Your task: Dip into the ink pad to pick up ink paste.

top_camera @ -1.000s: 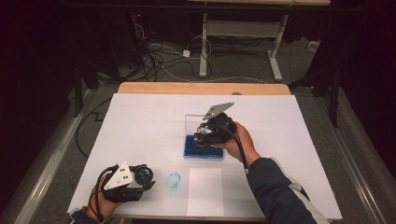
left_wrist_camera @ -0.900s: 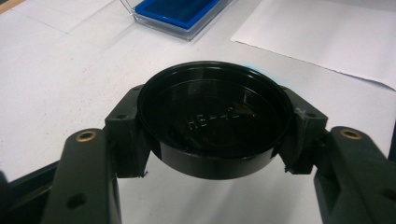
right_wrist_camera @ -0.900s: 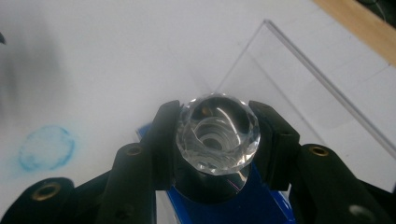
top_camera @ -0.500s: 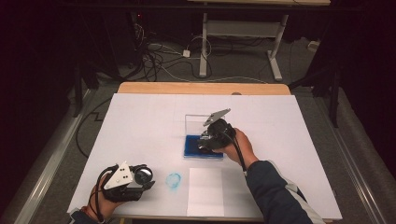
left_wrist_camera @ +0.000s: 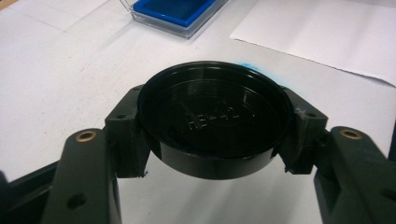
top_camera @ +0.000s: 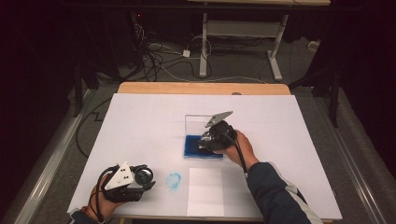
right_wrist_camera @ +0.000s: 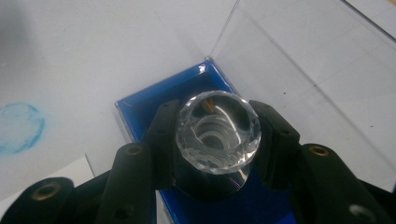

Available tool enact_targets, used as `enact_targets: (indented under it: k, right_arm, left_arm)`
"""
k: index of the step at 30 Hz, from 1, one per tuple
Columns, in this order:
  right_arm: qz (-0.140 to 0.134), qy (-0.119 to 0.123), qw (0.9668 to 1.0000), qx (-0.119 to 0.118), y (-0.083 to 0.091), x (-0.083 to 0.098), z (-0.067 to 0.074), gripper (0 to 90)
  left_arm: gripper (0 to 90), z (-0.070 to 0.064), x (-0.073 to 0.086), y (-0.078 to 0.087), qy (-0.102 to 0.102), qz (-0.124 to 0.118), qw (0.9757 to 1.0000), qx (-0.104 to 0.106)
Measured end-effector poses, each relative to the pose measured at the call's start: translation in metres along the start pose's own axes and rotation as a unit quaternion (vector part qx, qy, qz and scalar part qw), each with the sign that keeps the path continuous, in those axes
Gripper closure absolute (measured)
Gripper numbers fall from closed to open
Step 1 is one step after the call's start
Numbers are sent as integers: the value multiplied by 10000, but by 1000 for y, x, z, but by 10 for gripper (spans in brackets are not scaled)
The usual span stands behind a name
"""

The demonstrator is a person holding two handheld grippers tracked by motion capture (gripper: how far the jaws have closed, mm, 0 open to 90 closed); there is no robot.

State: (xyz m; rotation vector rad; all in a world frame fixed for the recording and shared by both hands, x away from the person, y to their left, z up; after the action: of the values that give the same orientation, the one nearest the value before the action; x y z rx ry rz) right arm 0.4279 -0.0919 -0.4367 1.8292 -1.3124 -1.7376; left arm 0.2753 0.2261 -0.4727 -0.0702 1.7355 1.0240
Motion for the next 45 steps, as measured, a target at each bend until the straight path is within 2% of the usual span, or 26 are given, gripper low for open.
enact_targets:
  k: [15,19,29,33,45]
  right_arm:
    - [46,137,9999,64,0,-1,1,574]
    - [30,59,10000,48,-1,-1,1,573]
    - [92,167,9997,149,-1,-2,4,574]
    - [74,90,9999,89,-1,-1,2,574]
    - [162,135,9997,81,1,-3,3,573]
  left_arm:
    - [360,0,0,0,-5,15,10000,11]
    - [360,0,0,0,-8,18,10000,9]
    - [360,-1,0,0,-39,23,10000,9]
    - [360,-1,0,0,-35,18,10000,18]
    - [360,0,0,0,7,1,10000,40]
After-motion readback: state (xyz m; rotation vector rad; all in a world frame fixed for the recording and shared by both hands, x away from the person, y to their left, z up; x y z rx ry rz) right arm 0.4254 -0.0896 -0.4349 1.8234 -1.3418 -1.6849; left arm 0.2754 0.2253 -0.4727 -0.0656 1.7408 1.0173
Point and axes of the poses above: each handheld gripper's, and its own axes: y roughly backward along the jaws, x roughly out of its underside, z roughly to its left, the point moved 1 cm from there along -y, roughly forward along the jaws, and after that the axes turned 14 degrees about y, right-handed, at the moved point
